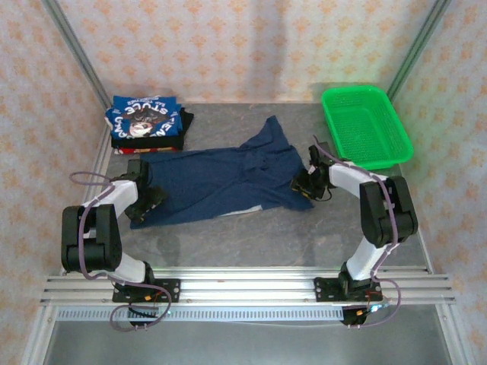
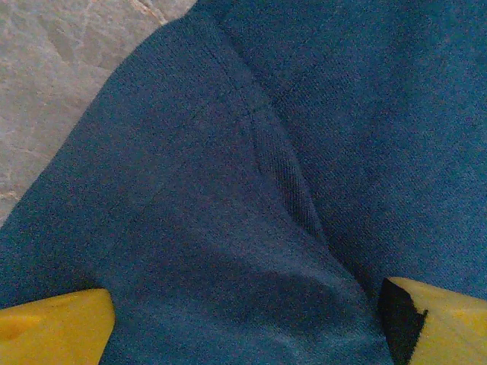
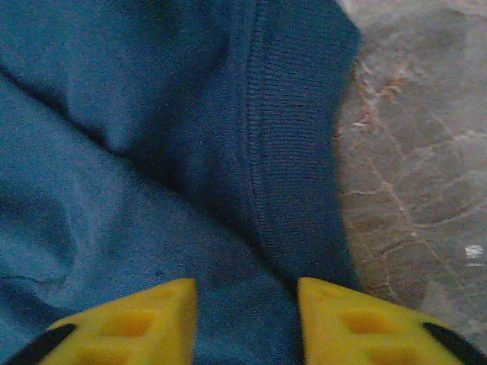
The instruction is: Fold and stack the t-shirts
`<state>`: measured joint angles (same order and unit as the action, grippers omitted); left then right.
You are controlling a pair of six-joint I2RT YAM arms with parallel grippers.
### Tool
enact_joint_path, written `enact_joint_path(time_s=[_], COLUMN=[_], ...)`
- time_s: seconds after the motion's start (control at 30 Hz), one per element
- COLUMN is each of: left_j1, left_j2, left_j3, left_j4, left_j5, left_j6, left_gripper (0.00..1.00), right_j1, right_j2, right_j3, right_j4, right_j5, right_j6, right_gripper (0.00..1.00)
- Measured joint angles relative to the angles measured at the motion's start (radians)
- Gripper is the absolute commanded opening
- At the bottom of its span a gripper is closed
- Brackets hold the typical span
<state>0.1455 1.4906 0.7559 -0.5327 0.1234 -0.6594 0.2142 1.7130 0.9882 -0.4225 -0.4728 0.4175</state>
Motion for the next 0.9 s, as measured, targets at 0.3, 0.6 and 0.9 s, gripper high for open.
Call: enact_joint_path(time_s=[0.3, 0.6, 0.9], left_j1=[0.040, 0.065, 0.065], left_j2=[0.003, 0.005, 0.012], left_j3=[0.000, 0.001, 0.006], left_j4=[0.000, -0.001, -0.009], left_j5=[0.032, 0.033, 0.032], left_j6=[0.011, 0.053, 0.086], left_gripper=[0.91, 0.91, 0.91], right_j1=[0.000, -0.008, -0.008], right_j2=[0.011, -0.084, -0.143], right_j3=[0.002, 0.011, -0.056], right_j4=[-0.037, -0.163, -0.231], right_j5=[0.025, 0.157, 0.214], right_j6=[-0.014, -0.007, 0.052], right_gripper=[0.00, 0.00, 0.00])
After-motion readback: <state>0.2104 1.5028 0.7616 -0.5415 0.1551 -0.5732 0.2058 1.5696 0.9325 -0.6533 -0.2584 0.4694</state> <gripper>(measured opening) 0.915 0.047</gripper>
